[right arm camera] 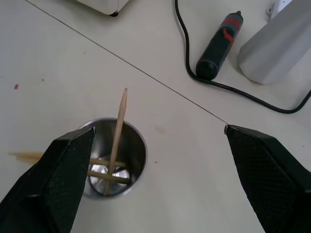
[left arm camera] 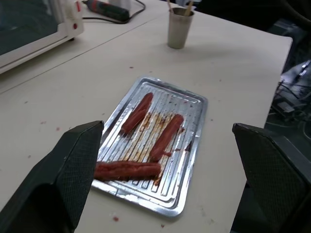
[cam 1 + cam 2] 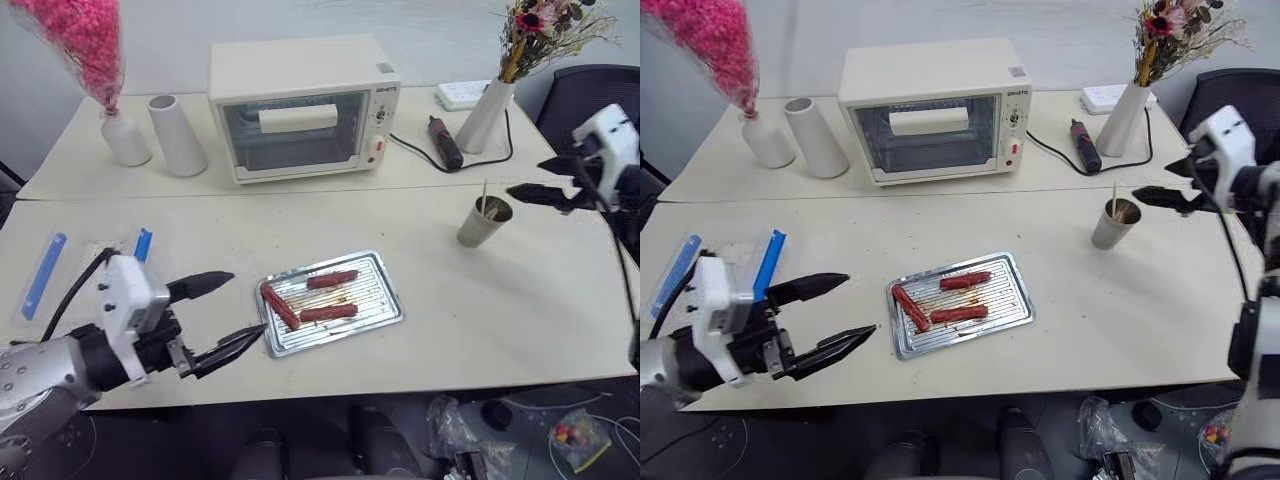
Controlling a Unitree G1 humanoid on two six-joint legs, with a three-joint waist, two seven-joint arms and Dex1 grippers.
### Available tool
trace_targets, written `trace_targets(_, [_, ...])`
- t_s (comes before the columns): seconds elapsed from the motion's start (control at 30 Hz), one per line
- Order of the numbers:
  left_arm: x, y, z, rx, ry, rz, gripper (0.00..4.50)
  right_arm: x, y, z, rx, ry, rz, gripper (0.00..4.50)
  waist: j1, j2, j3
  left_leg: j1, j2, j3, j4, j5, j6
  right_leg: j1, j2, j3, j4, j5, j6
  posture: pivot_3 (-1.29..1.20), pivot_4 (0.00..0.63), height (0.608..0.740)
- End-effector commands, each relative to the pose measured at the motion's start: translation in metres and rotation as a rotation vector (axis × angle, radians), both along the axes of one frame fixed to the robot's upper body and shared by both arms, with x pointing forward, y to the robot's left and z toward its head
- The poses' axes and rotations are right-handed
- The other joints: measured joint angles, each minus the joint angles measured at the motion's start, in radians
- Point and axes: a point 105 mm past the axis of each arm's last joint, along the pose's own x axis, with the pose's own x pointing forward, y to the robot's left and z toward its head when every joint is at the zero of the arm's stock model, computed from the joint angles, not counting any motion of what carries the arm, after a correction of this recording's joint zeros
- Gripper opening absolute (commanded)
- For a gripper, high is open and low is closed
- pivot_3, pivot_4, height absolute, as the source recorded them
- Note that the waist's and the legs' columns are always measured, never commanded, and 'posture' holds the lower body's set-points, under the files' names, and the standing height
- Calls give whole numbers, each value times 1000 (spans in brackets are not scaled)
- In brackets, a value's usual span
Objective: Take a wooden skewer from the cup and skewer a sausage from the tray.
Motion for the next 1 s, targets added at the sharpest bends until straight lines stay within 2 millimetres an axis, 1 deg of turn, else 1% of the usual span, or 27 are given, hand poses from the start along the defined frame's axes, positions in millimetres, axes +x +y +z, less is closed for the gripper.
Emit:
trace_targets(0.03, [3,-6,5,-6,-22,-22,4500,8,1,9,-15,-31,-58,3546,1,0,0,0,0,0,0,0,0,0,0,0,0,0,0,0,150,740])
trace_targets(0.07, [4,-7,5,-7,-24,-21,4500,10,2,7,-25,-30,-60,3232,1,0,0,0,0,0,-1,0,-1,-1,0,-1,0,1,1,0,150,740])
trace_targets(0.1, [4,-7,5,-7,-26,-20,4500,11,3,5,-37,-28,-63,2938,2,0,0,-1,1,-1,-1,-1,-1,-1,1,-1,0,4,7,0,150,740])
trace_targets(0.17, [5,-7,5,-6,-29,-14,4500,13,5,2,-35,-25,-68,2938,2,0,0,-1,1,-1,-1,-1,-1,-2,1,-2,0,4,8,0,150,740])
trace_targets(0.33, [5,-6,4,-6,-33,0,4500,15,6,3,-7,-27,-78,2938,1,0,0,-2,0,0,-1,-1,-1,-2,0,-1,-1,5,8,0,150,740])
trace_targets(0.43, [5,-8,3,-4,-34,-3,4500,15,13,2,1,-20,-48,2938,1,0,0,-2,0,0,-1,-1,-1,-2,1,-1,-1,5,8,0,150,740])
trace_targets(0.6, [7,-8,4,0,-43,-3,4500,14,23,13,37,-36,0,2938,-2,0,0,-1,0,0,0,-1,-1,-2,1,-1,1,5,9,0,150,740])
trace_targets(0.87, [11,-5,4,20,-57,3,4500,12,30,18,73,-35,36,2938,-1,0,0,-1,0,0,0,0,-1,-2,1,-1,1,5,9,0,150,740])
trace_targets(1.0, [12,-5,4,21,-62,2,4500,12,33,12,63,-12,48,2938,-1,0,0,-1,0,0,0,0,-1,-2,1,-1,1,5,9,0,150,740])
